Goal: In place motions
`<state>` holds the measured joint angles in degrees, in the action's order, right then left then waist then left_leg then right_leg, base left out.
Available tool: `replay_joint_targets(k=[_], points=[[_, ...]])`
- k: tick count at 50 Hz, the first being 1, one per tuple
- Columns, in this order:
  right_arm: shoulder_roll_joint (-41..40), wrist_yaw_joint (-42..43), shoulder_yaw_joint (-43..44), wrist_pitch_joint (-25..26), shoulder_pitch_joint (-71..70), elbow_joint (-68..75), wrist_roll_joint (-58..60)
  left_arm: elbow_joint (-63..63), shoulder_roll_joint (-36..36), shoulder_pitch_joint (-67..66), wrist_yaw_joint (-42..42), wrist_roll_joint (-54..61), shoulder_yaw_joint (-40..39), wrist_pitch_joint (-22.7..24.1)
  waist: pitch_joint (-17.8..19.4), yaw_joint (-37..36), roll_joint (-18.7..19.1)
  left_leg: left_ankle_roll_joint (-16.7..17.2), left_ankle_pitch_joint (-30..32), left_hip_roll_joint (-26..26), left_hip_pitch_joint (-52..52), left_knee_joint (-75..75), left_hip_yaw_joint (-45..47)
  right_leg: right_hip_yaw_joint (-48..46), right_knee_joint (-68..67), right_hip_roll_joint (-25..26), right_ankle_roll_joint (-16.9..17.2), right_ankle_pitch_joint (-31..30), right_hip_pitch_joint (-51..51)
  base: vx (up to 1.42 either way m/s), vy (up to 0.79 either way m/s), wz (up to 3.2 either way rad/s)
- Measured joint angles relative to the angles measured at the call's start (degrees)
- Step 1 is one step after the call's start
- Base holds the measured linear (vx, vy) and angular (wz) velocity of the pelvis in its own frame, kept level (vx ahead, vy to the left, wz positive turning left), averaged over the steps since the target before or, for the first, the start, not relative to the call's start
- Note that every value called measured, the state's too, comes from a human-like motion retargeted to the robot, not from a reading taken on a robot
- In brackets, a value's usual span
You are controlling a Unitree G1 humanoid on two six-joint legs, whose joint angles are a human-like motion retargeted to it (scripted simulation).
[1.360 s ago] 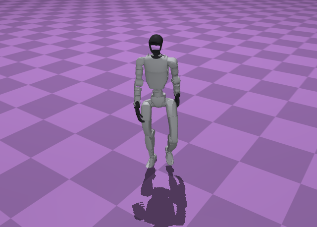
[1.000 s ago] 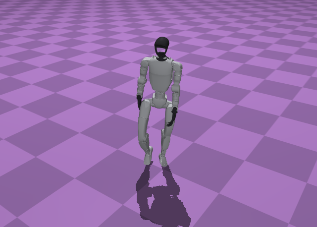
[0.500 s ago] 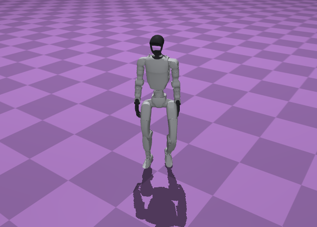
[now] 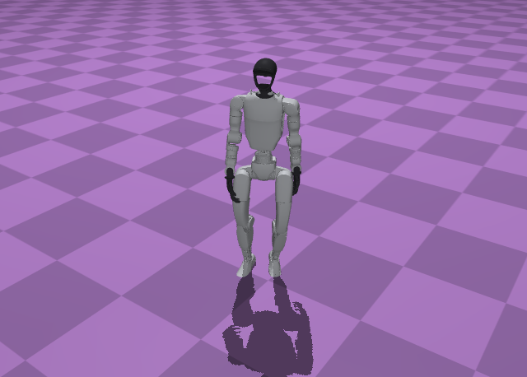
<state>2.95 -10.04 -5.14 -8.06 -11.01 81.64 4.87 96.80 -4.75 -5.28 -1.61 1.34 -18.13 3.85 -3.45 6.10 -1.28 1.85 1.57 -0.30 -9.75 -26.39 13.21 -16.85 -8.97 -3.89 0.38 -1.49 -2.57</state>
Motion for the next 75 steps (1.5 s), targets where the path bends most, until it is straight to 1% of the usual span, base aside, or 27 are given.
replay_joint_targets(k=[2, 3, 5, 7, 10, 12, 15, 20, 23, 28, 30, 31, 33, 35, 37, 42, 46, 52, 58, 60, 62, 63, 65, 68, 70, 73, 75], points=[[1.2, 0.3, 1.3, 0.3, 5.2, 3.1, 1.0, -1.0, 0.3, 3.5, 0.9, 0.1, 4.1, 0.7, -0.6, 3.6, 2.5, -1.4, -9.9, 0.4, 8.2, 12.5, 1.4, -4.2, -4.7, 1.9, -1.2, -0.2, -0.8, 0.39, -0.29, 1.14], [2.2, 0.4, 2.2, 0.6, 7.5, 4.9, 1.7, -2.0, 0.7, 5.6, 1.1, 0.1, 6.0, 0.8, -1.0, 5.6, 4.1, -3.5, -11.1, -0.1, 9.5, 16.9, 0.0, -7.6, -8.6, 2.1, -1.7, -3.2, -2.4, 0.13, -0.23, 0.90], [4.1, 0.7, 5.1, 1.7, 10.0, 8.5, 3.3, -4.7, 1.6, 12.3, -0.5, 0.3, 8.7, 0.2, -1.1, 6.6, 6.4, -4.1, -10.2, 0.7, 8.3, 21.3, -1.0, -8.2, -28.4, -2.3, -1.1, -13.6, -14.1, -0.20, -0.18, 0.20], [5.2, 2.4, 7.4, 2.2, 12.0, 11.9, 2.1, -9.3, 2.4, 18.5, -3.5, 0.3, 9.9, 0.9, 2.7, 7.2, 6.4, -3.4, -9.1, 2.0, 6.6, 20.5, -1.6, -1.1, -44.3, -2.8, -2.9, -19.1, -25.2, -0.31, -0.14, 0.14], [7.5, 3.5, 9.4, 3.4, 16.1, 15.8, -1.6, -16.6, 2.3, 26.9, -7.9, 2.2, 11.8, 1.9, 5.4, 12.2, 8.6, -5.3, -7.7, 1.3, 4.8, 20.9, -5.6, -3.7, -66.7, -10.8, -6.6, -11.3, -38.5, -0.14, -0.08, 1.02], [8.3, 3.5, 9.4, 6.3, 20.2, 15.8, -3.0, -20.6, 3.0, 29.8, -7.6, 0.2, 9.5, 2.4, 6.4, 16.2, 10.4, -5.4, -6.2, 2.3, 3.6, 20.9, -8.7, -3.3, -74.2, -11.1, -5.0, -9.8, -45.1, 0.06, -0.13, 1.20], [8.1, 5.9, 11.8, 8.4, 27.1, 15.8, -3.2, -23.3, 4.9, 31.6, -4.3, 0.2, 9.5, 4.9, 5.0, 18.2, 12.5, -4.4, -4.9, 4.1, 2.7, 21.8, -12.0, -2.1, -77.8, -7.0, -0.2, -8.8, -52.4, 0.19, -0.23, 0.69], [7.4, 6.8, 13.5, 7.6, 30.7, 15.8, -4.9, -25.5, 4.3, 31.1, -6.0, 3.1, 10.8, 6.5, 3.5, 19.0, 11.3, -3.5, -4.0, 3.8, 4.0, 24.0, -10.0, -4.2, -73.4, -9.0, -2.8, -7.1, -49.3, 0.12, -0.15, 0.14], [7.4, 6.2, 13.0, 7.5, 29.1, 15.8, -5.1, -23.6, 3.2, 28.8, -6.2, 0.8, 9.8, 6.1, 2.6, 17.5, 10.0, -2.5, -3.9, 3.0, 5.9, 25.3, -7.6, -3.7, -62.6, -5.4, -3.1, -7.2, -40.9, 0.13, 0.01, -0.49], [6.5, 5.6, 9.8, 6.9, 22.7, 15.8, -5.4, -15.8, 2.3, 21.1, -4.7, -3.3, 7.8, 4.1, -0.5, 13.0, 7.0, -1.4, -5.4, 0.3, 9.2, 25.4, -3.3, 0.1, -29.9, 4.2, -0.4, -9.7, -20.0, 0.14, 0.03, -0.51], [5.6, 5.2, 8.2, 6.4, 19.2, 15.8, -5.3, -12.5, 2.4, 15.9, -4.1, -5.2, 6.2, 2.7, -1.7, 11.5, 5.9, -1.3, -6.7, -0.6, 9.8, 22.9, -2.1, -1.2, -13.5, 5.7, 0.8, -4.9, -10.0, 0.18, 0.07, -0.20], [5.1, 4.7, 7.0, 5.9, 17.0, 15.8, -5.4, -10.9, 2.2, 12.7, -3.8, -5.6, 5.3, 2.1, -1.9, 11.2, 5.1, -1.4, -6.1, -1.7, 10.0, 20.4, -2.2, -4.7, -7.1, 6.4, -1.7, -1.3, -5.8, 0.18, 0.12, -0.09], [3.9, 2.5, 3.9, 5.6, 12.0, 14.7, -5.3, -7.6, 1.5, 6.7, -3.0, -5.9, 2.7, 1.1, -2.3, 9.0, 1.8, -0.3, -0.4, -3.3, 8.4, 10.8, 2.7, -10.2, 3.3, 4.8, -3.7, -1.6, 0.3, 0.05, 0.17, -0.81], [2.6, -1.5, 2.2, 6.5, 5.0, 10.5, -5.5, -4.0, 0.3, 3.1, -2.3, -5.9, -0.4, 0.1, -0.5, 4.6, -1.7, 2.4, 12.0, -1.6, -1.1, -7.8, 6.3, -1.4, 6.1, 1.1, -0.9, -3.7, 1.4, -0.37, 0.18, -1.33], [1.3, -3.4, 1.6, 5.9, -2.1, 4.1, -5.6, -0.7, -0.7, 0.4, -0.3, -5.0, -3.6, 0.8, 3.6, 2.6, -2.9, -1.9, 19.0, 1.7, -13.3, -25.9, 4.8, -0.3, 6.9, 0.2, -0.9, -5.1, 2.0, -0.46, 0.08, -0.85], [-1.4, -4.7, 2.0, 4.0, -15.6, -8.5, -4.8, 0.6, -1.8, -9.9, -1.6, -3.8, -7.1, -4.2, 7.6, -5.2, -5.7, -12.8, 4.6, 11.3, -34.3, -56.9, 8.8, 2.7, 5.1, -0.5, -4.3, -5.4, 0.7, -0.19, -0.01, -1.00], [-1.9, -4.9, 1.5, 0.3, -20.4, -14.0, -7.0, 0.6, -1.3, -15.5, 0.0, -3.0, -11.1, -2.7, 6.4, -7.3, -6.8, -10.4, 0.3, 9.2, -43.5, -63.3, 7.2, 2.8, 3.6, -1.7, -5.0, -4.9, -1.3, -0.03, -0.08, -0.32], [-1.4, -4.5, 0.9, -0.8, -21.7, -13.6, -2.9, 0.6, -1.1, -14.4, -1.0, -0.7, -10.4, -3.8, 5.7, -5.8, -5.1, -10.4, -1.3, 7.5, -33.9, -52.5, 5.2, 1.8, 4.1, -1.3, -4.0, -4.0, 0.7, 0.10, 0.00, 0.20], [-1.4, -3.0, -1.2, -0.4, -10.2, -8.4, -2.5, 0.1, -0.1, -6.1, -1.0, -1.4, -3.6, -1.2, 2.2, -2.1, -2.6, -4.3, 5.0, -1.3, -4.9, -9.7, -0.3, -1.6, 1.8, -0.2, -2.7, -1.2, 2.3, 0.32, -0.10, 0.24], [-1.5, -2.3, 0.3, 0.0, -5.0, -5.5, -2.0, -0.9, 0.2, -2.5, 0.1, -1.1, -0.5, 0.3, 1.8, -1.0, 0.3, 0.1, -2.2, -0.9, 7.4, 9.3, 1.1, -2.9, -1.7, 3.2, -3.8, 0.2, 1.9, 0.39, -0.19, 0.17], [-0.6, -2.2, 2.1, 0.7, 0.3, -1.8, -1.9, -1.7, 1.0, 1.8, 1.5, 0.0, 2.9, 1.1, 0.1, 3.0, 3.2, -2.5, -9.4, 0.3, 12.9, 18.3, 5.4, -9.2, -8.3, 4.2, -5.0, -4.7, -0.7, 0.30, -0.21, 0.73], [0.3, -2.4, 3.2, 1.3, 2.3, 0.1, -1.6, -2.3, 1.6, 5.3, 1.5, 1.2, 4.6, 0.8, -0.5, 4.2, 4.9, -3.9, -8.6, 0.3, 11.8, 21.2, 3.3, -12.9, -15.7, 2.9, -5.7, -11.3, -4.8, -0.11, -0.18, 0.34], [1.7, -2.0, 6.3, 2.0, 4.4, 3.7, -2.4, -4.2, 1.7, 13.9, -0.7, 2.5, 8.2, 1.0, 1.5, 5.3, 6.1, -3.5, -7.2, 2.0, 8.5, 22.7, 1.0, -9.1, -37.3, -2.0, -4.4, -20.8, -18.9, -0.44, -0.16, 0.52], [5.2, 0.6, 9.0, 1.4, 8.2, 10.0, -3.3, -12.0, 1.1, 24.6, -5.5, 2.9, 13.0, 1.8, 5.7, 12.5, 8.9, -5.1, -5.6, 2.0, 6.5, 23.7, -4.9, -6.3, -63.3, -7.8, -6.5, -14.3, -36.3, -0.34, -0.03, 1.42], [7.0, 2.2, 9.4, 2.2, 11.2, 15.1, -1.6, -16.6, 0.1, 30.8, -8.0, 0.4, 12.7, 1.0, 6.9, 17.0, 11.6, -5.7, -5.0, 3.3, 4.1, 23.5, -8.5, -4.9, -74.1, -10.2, -5.0, -12.3, -45.8, -0.15, -0.01, 1.18], [8.6, 5.3, 10.9, 7.4, 20.6, 15.8, 1.7, -21.1, 3.3, 35.2, -5.0, -3.4, 10.0, 2.2, 7.0, 20.7, 14.5, -5.4, -4.3, 5.6, 2.5, 23.1, -12.2, -3.0, -79.1, -7.4, -1.1, -11.0, -54.5, 0.16, -0.11, 0.92], [8.8, 6.4, 12.2, 10.0, 26.4, 15.8, 0.7, -23.0, 4.3, 36.8, -4.2, -0.8, 11.6, 4.3, 5.8, 20.2, 14.9, -5.2, -4.0, 6.4, 1.9, 23.1, -11.8, -2.8, -79.5, -7.3, -0.9, -10.5, -56.8, 0.18, -0.17, 0.24]])
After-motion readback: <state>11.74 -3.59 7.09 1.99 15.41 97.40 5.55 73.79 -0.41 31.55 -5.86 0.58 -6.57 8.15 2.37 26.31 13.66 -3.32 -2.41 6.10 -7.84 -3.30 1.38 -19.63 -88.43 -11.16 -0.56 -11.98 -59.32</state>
